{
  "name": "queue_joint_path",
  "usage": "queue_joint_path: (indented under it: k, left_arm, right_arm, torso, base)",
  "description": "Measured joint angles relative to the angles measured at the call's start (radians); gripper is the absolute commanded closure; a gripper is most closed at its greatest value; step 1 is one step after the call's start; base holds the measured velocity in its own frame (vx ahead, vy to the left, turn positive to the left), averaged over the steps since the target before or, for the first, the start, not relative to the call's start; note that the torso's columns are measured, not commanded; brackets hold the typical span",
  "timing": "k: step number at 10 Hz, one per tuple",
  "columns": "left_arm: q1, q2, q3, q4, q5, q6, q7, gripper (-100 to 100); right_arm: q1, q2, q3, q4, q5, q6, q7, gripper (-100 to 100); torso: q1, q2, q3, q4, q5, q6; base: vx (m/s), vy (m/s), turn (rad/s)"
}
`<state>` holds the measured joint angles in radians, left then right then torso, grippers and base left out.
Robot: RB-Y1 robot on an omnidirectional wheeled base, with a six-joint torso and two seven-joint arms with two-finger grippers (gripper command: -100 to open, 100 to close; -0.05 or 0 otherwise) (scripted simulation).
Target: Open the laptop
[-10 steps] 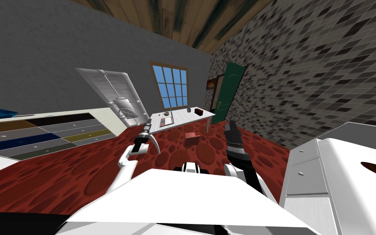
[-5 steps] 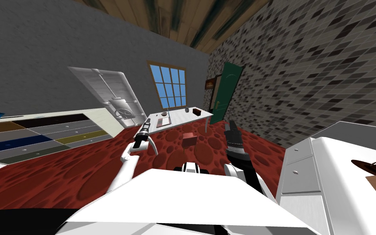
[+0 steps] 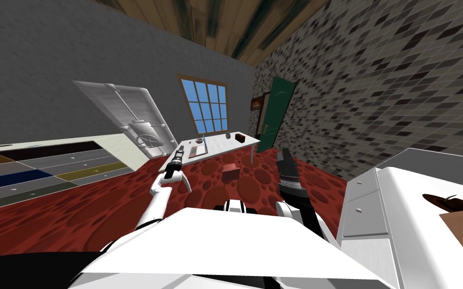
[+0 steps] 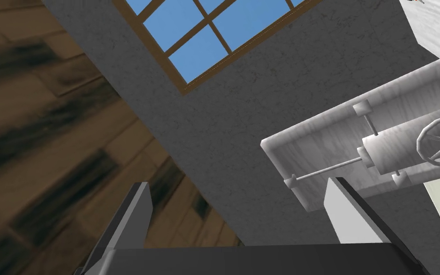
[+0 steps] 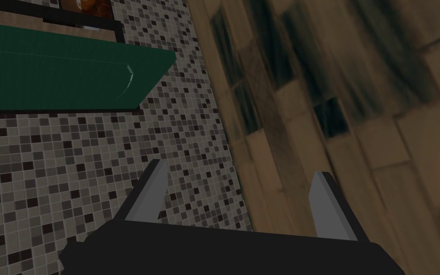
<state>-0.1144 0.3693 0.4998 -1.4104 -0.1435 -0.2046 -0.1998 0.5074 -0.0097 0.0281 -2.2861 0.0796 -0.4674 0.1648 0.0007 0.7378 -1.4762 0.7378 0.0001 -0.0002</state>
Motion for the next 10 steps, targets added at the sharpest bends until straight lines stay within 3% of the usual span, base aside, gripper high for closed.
queue_joint_path:
  k: [10]
  left_arm:
    - [-0.184, 0.048, 0.066, 0.226, 0.017, 0.105, -0.097, -100]
  right_arm:
    - [0.000, 0.000, 0.000, 0.000, 0.000, 0.000, 0.000, 0]
  torso:
    - [0.001, 0.002, 0.001, 0.001, 0.000, 0.000]
  base:
    - [0.045, -0.047, -0.039]
